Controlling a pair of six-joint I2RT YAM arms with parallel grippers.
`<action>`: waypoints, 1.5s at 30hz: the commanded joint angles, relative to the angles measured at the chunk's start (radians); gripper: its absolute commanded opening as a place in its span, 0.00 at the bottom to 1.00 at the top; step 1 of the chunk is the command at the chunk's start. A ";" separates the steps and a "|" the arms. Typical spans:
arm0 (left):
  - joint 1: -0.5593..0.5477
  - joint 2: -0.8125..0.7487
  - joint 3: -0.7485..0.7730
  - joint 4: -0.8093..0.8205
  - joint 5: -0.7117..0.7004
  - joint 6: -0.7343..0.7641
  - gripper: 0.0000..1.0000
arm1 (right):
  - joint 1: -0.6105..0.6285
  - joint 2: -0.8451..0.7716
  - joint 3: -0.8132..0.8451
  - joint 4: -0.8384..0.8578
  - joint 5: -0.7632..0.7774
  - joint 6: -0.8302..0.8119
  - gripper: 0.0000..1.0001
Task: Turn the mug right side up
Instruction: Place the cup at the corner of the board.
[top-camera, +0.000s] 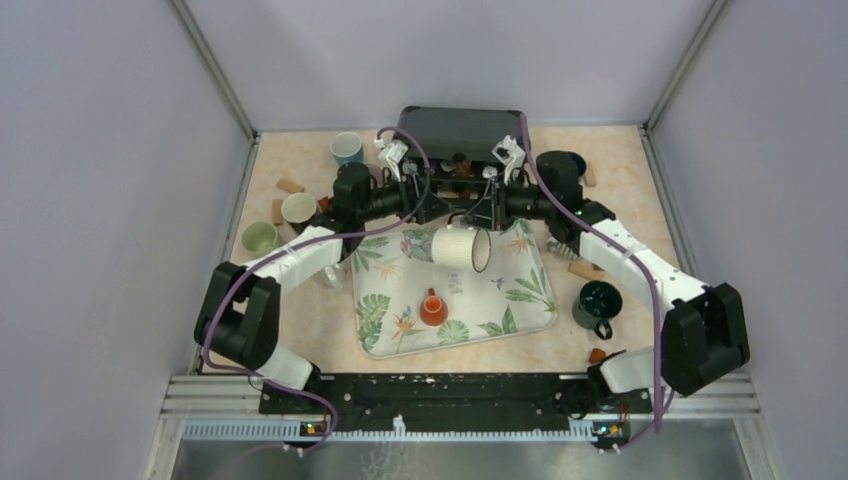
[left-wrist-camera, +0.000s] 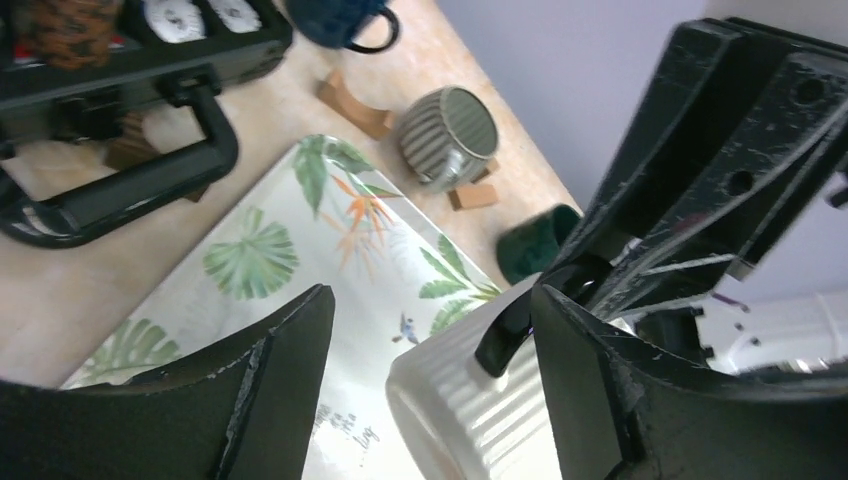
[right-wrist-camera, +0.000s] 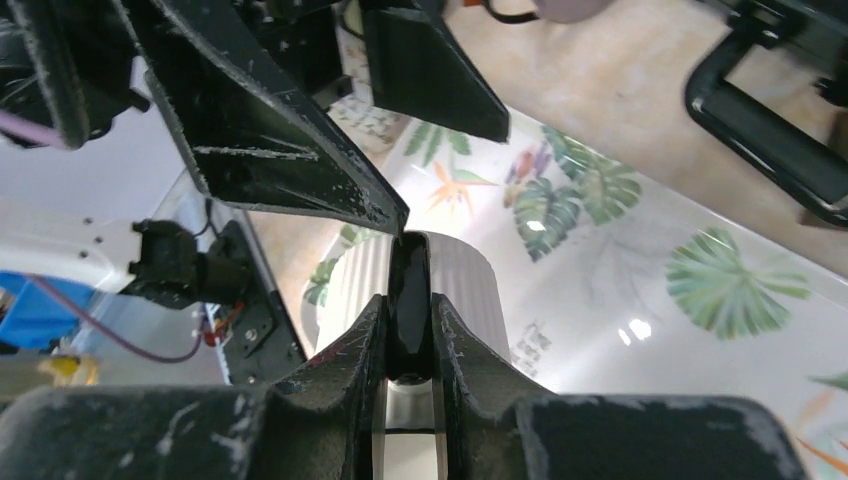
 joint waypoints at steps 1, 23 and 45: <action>0.001 -0.056 0.021 -0.065 -0.145 0.034 0.82 | 0.005 -0.010 0.140 -0.139 0.144 -0.031 0.00; -0.028 -0.153 0.145 -0.527 -0.162 0.220 0.99 | -0.236 0.109 0.481 -0.591 0.489 0.009 0.00; -0.123 -0.190 0.104 -0.506 -0.082 0.236 0.99 | -0.694 0.419 0.912 -0.772 0.626 0.027 0.00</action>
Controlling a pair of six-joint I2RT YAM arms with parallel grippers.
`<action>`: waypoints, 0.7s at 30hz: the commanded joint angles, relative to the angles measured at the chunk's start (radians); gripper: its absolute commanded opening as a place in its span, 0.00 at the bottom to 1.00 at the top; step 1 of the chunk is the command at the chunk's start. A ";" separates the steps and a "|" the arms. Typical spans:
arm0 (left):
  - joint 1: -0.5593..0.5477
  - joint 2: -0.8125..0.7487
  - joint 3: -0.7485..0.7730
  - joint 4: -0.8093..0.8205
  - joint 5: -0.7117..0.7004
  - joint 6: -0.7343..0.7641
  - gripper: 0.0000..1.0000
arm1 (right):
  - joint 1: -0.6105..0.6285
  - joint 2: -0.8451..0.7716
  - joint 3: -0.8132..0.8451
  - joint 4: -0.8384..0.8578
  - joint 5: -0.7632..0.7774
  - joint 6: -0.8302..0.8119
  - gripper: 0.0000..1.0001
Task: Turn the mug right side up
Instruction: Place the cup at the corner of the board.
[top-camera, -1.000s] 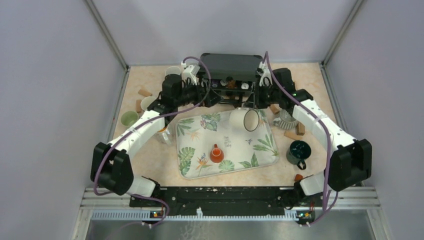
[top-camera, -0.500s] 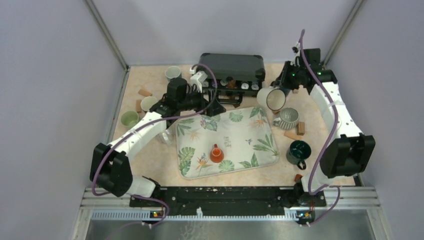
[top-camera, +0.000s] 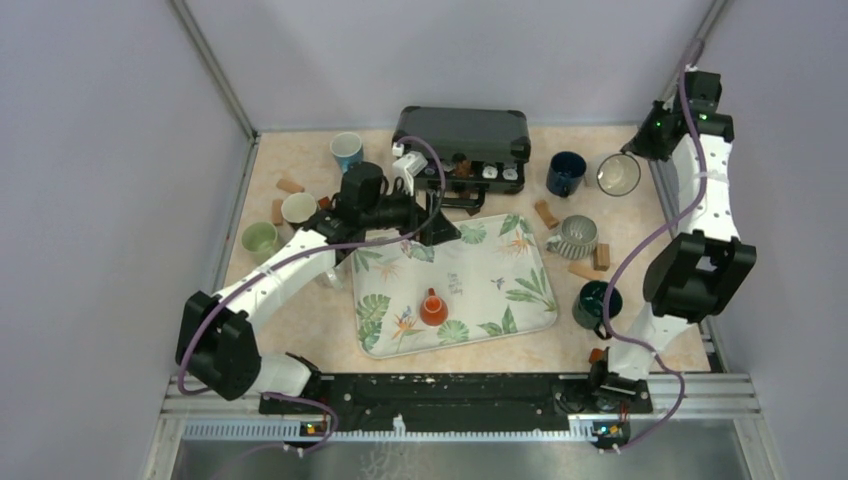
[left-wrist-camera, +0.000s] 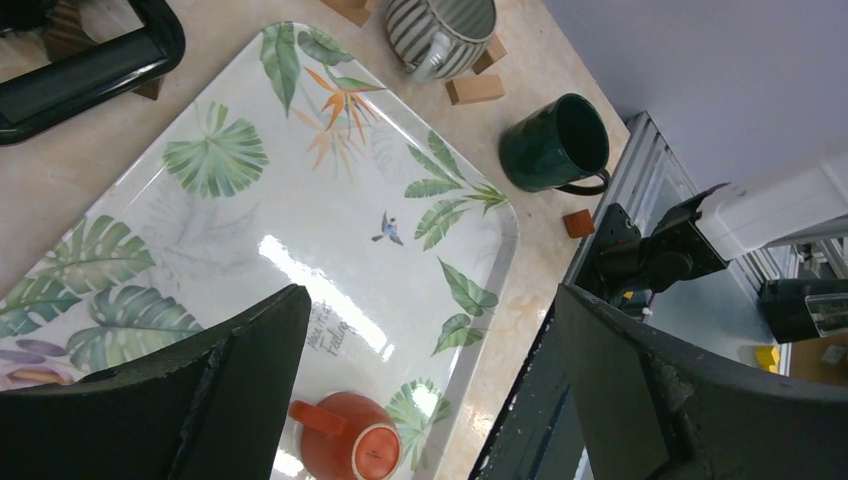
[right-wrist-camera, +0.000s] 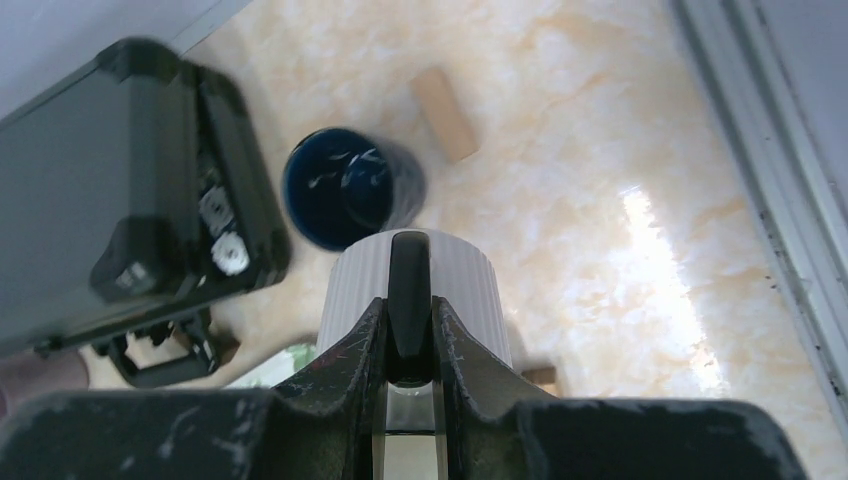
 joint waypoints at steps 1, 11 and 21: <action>-0.020 -0.042 -0.012 0.030 0.026 0.016 0.99 | -0.042 0.062 0.135 0.009 0.008 0.030 0.00; -0.037 -0.069 -0.027 0.025 0.012 0.024 0.99 | -0.070 0.273 0.277 -0.089 0.046 -0.008 0.00; -0.040 -0.059 -0.026 0.025 0.008 0.021 0.99 | -0.083 0.346 0.265 -0.141 0.086 -0.052 0.00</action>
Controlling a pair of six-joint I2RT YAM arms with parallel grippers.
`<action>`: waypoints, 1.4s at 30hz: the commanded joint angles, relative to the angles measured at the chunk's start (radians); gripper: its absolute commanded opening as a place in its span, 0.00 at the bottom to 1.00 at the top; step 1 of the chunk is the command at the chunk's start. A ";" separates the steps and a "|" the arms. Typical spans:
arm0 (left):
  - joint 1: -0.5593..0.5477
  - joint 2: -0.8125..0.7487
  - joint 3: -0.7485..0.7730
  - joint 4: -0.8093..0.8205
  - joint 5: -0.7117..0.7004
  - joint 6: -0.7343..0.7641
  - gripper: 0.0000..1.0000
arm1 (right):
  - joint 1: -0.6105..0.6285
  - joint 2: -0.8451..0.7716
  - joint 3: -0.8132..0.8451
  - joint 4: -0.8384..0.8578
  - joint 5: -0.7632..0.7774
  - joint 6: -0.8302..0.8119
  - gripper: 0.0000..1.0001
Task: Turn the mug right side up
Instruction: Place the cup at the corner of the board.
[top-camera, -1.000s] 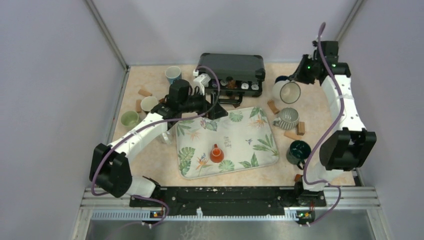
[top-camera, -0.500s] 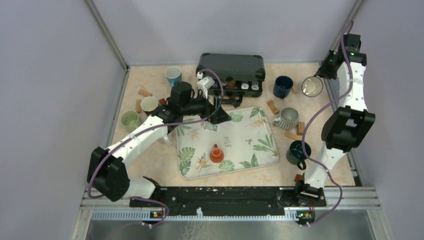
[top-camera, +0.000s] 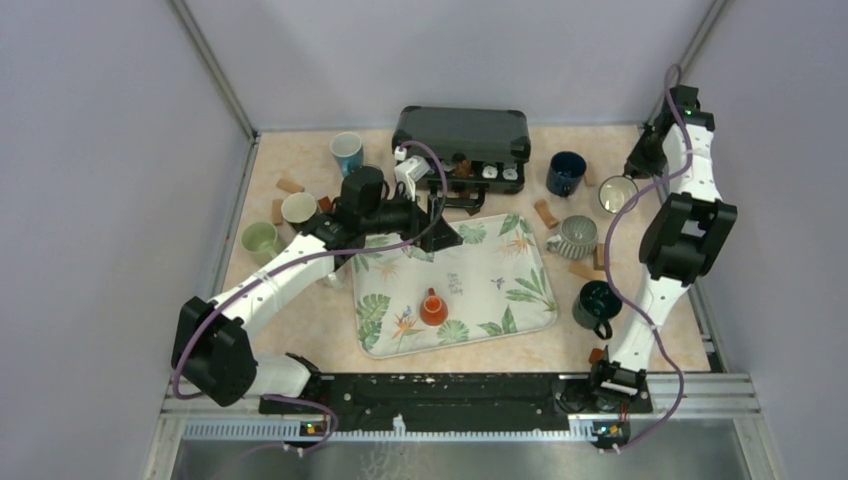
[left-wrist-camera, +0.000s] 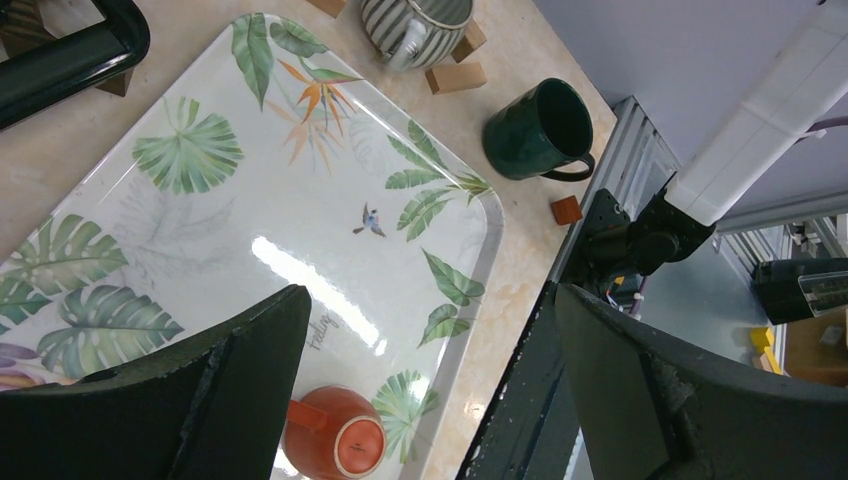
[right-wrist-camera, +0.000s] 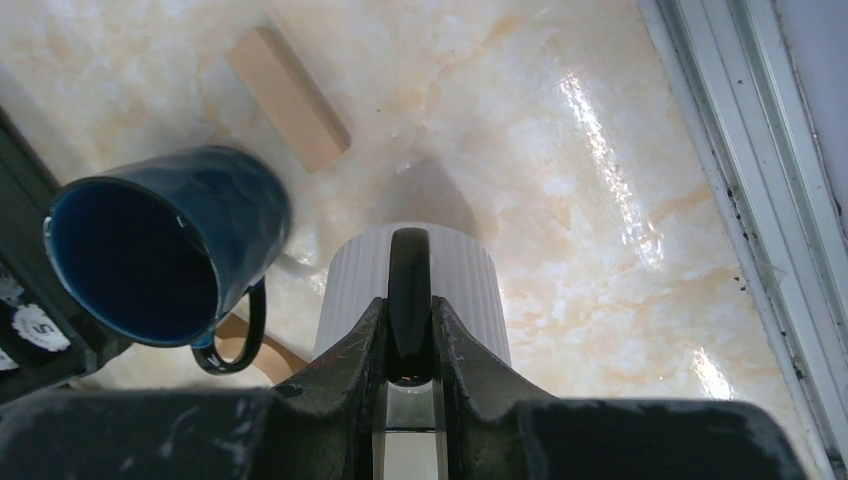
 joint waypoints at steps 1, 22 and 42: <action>-0.003 -0.022 -0.004 0.027 0.001 0.016 0.99 | -0.017 -0.007 0.056 -0.008 0.007 -0.026 0.00; -0.003 -0.012 -0.004 0.019 -0.017 0.013 0.99 | -0.017 0.088 0.029 -0.024 0.005 -0.036 0.04; -0.004 -0.015 -0.003 0.006 -0.031 0.019 0.99 | -0.015 0.144 0.093 -0.012 -0.005 0.009 0.31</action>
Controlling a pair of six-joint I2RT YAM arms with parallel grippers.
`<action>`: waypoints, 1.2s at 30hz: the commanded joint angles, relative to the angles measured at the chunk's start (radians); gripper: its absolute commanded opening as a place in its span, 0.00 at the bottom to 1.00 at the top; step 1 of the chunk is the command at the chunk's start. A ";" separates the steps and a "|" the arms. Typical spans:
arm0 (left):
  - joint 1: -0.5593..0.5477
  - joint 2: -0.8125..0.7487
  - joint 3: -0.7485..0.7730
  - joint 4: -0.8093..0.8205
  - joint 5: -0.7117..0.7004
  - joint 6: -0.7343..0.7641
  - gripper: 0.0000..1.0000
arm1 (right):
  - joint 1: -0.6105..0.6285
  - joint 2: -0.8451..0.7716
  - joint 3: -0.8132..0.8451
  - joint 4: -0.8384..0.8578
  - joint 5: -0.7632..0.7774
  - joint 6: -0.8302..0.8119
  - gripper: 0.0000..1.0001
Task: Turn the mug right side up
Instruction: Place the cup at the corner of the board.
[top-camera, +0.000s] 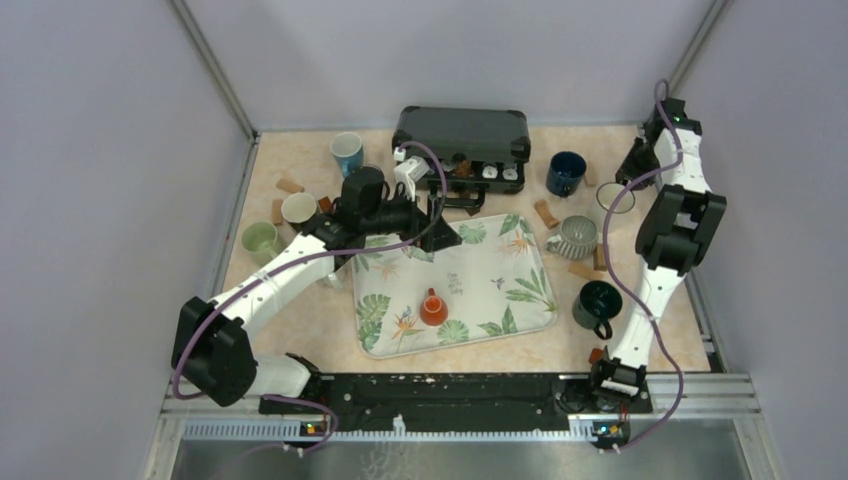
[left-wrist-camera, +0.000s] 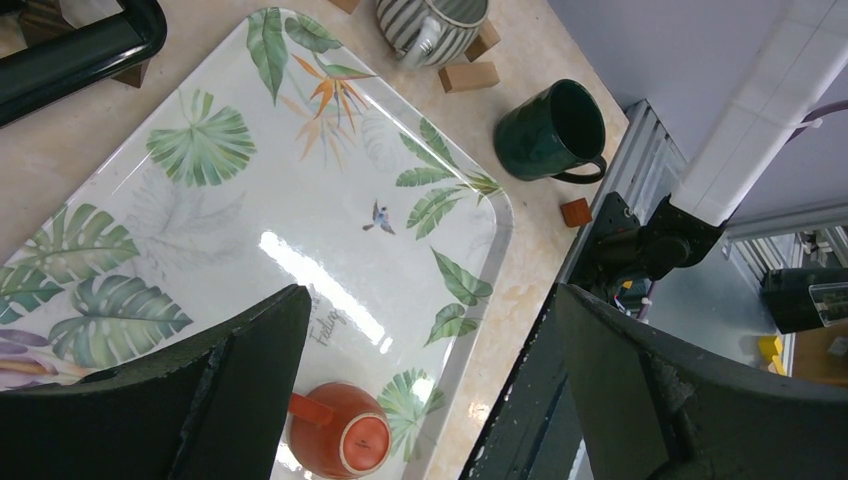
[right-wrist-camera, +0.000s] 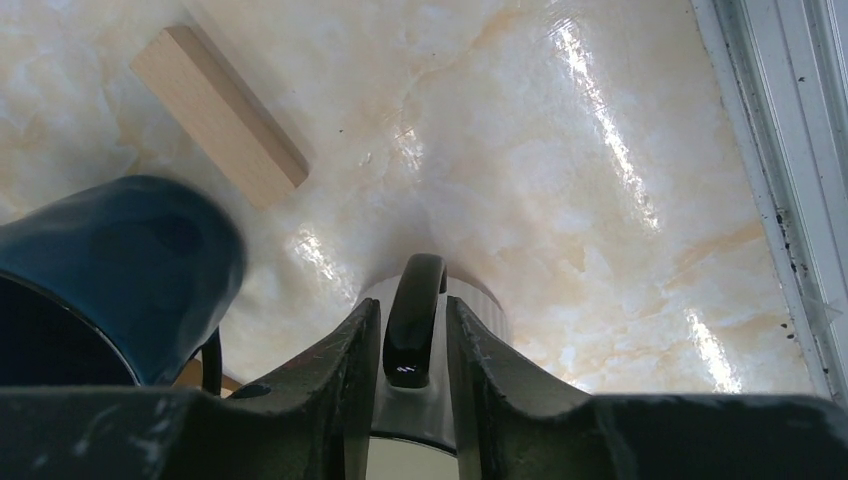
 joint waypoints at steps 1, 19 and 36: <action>-0.002 -0.014 -0.002 0.019 -0.005 0.020 0.99 | -0.007 -0.010 0.046 -0.003 -0.008 0.019 0.33; -0.055 0.007 -0.001 -0.047 -0.081 0.037 0.99 | 0.021 -0.186 0.050 0.004 0.107 0.010 0.99; -0.233 -0.007 -0.088 -0.304 -0.497 -0.025 0.99 | 0.168 -0.709 -0.501 0.319 0.103 0.040 0.99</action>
